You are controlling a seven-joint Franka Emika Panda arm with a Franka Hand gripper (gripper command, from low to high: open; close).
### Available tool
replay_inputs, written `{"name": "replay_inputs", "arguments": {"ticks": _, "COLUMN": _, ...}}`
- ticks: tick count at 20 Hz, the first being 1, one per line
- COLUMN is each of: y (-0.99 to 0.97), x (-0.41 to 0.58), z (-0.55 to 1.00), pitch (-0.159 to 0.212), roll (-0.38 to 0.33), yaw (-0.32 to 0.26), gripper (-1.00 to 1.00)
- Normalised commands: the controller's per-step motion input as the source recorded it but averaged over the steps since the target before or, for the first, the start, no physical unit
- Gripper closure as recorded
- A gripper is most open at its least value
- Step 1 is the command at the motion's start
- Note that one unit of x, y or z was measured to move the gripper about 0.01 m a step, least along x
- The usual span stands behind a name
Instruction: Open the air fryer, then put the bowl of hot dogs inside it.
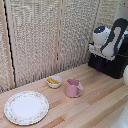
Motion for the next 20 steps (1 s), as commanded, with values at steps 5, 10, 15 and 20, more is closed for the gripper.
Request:
{"name": "replay_inputs", "arguments": {"ticks": 5, "y": 0.08, "x": 0.079, "z": -0.01, "pitch": 0.044, "roll": -0.005, "yaw": 0.004, "gripper": 1.0}}
{"name": "replay_inputs", "arguments": {"ticks": 10, "y": 0.23, "x": 0.268, "z": 0.01, "pitch": 0.26, "roll": 0.083, "yaw": 0.008, "gripper": 1.0}}
{"name": "replay_inputs", "arguments": {"ticks": 15, "y": 0.44, "x": 0.18, "z": 0.0, "pitch": 0.367, "roll": 0.168, "yaw": 0.0, "gripper": 1.0}}
{"name": "replay_inputs", "arguments": {"ticks": 20, "y": 0.63, "x": 0.07, "z": 0.2, "pitch": 0.203, "roll": 0.192, "yaw": 0.0, "gripper": 1.0}}
